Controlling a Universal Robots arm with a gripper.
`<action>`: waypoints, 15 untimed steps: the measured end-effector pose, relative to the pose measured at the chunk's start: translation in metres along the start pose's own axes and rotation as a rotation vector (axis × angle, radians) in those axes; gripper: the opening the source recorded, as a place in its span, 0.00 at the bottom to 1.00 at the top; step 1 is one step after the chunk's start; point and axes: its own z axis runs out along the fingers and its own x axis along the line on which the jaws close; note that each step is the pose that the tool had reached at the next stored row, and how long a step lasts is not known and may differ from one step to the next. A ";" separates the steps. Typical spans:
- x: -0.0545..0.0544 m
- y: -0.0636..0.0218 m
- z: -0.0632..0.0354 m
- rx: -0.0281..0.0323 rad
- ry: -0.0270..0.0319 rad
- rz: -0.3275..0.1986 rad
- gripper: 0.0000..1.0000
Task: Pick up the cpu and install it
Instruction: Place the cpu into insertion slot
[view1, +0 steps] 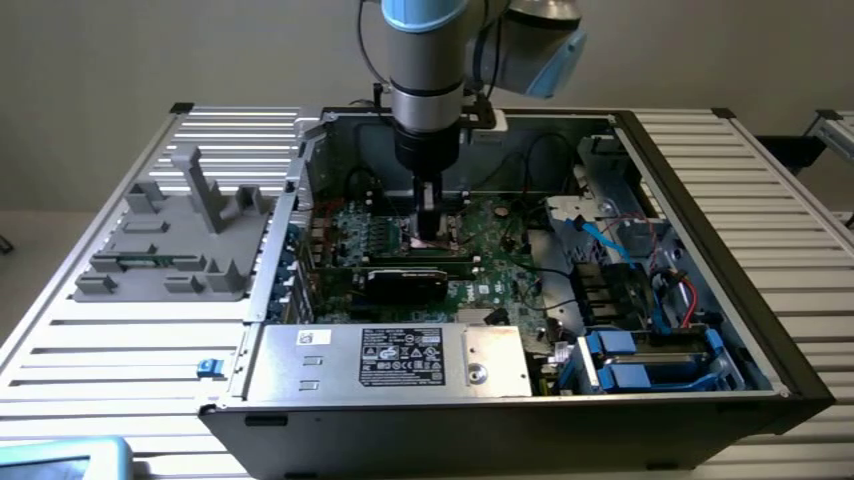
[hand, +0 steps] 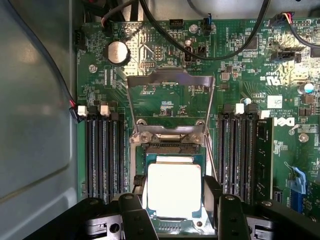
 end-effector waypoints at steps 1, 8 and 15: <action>0.000 -0.0001 0.0006 0.0005 0.0000 0.000 0.54; 0.000 -0.0002 0.0023 0.0023 -0.0003 0.000 0.54; 0.000 -0.0002 0.0044 0.0022 0.0000 0.000 0.54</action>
